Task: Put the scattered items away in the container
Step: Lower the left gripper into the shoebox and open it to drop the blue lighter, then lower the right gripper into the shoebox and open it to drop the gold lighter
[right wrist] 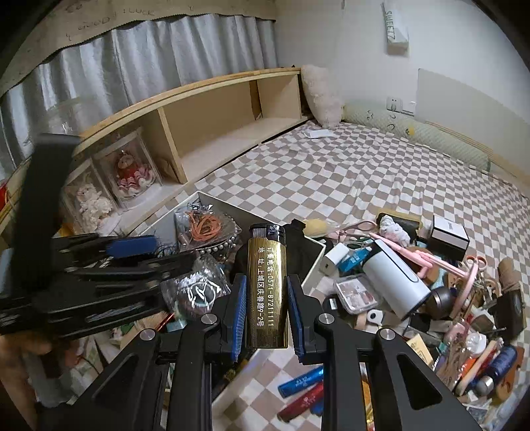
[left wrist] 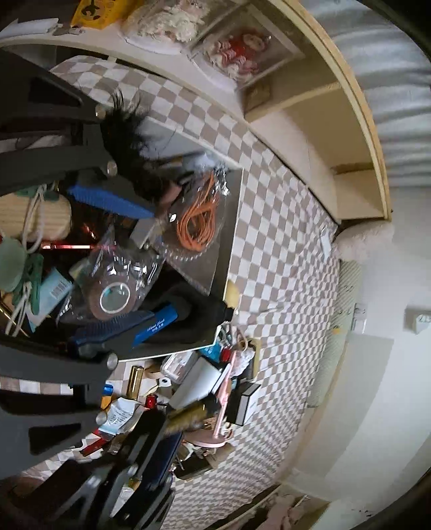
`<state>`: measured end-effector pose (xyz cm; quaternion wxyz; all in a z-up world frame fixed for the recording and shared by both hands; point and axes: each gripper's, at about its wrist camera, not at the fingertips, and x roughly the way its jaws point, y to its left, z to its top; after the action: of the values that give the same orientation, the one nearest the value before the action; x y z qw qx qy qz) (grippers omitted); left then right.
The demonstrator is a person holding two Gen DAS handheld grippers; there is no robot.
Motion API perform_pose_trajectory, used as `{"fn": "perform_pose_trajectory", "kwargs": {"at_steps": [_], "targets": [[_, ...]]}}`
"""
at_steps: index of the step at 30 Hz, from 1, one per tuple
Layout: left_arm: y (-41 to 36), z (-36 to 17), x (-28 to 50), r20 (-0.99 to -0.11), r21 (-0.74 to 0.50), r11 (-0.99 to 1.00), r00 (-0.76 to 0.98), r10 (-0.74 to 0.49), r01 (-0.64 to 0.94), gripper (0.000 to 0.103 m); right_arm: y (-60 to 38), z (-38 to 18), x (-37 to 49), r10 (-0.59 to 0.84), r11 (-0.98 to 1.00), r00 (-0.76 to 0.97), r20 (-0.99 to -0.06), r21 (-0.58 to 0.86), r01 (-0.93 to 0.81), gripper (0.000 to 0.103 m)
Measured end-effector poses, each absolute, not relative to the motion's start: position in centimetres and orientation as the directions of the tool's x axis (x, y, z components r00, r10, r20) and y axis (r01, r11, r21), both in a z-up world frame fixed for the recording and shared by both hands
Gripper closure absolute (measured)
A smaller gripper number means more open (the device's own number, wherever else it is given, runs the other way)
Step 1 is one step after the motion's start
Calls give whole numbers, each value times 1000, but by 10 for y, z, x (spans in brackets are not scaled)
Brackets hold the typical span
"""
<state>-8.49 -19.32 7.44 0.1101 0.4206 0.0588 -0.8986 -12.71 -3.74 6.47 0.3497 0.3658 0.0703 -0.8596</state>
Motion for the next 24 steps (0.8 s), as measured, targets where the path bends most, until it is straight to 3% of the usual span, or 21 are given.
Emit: {"fn": "perform_pose_trajectory", "kwargs": {"at_steps": [7, 24], "targets": [[-211, 87, -73, -735, -34, -955, -655, -177, 296, 37, -65, 56, -141, -546, -731, -452, -705, 138, 668, 78], [-239, 83, -63, -727, -49, -932, -652, -214, 360, 37, -103, 42, -147, -495, -711, -395, -774, 99, 696, 78]]}}
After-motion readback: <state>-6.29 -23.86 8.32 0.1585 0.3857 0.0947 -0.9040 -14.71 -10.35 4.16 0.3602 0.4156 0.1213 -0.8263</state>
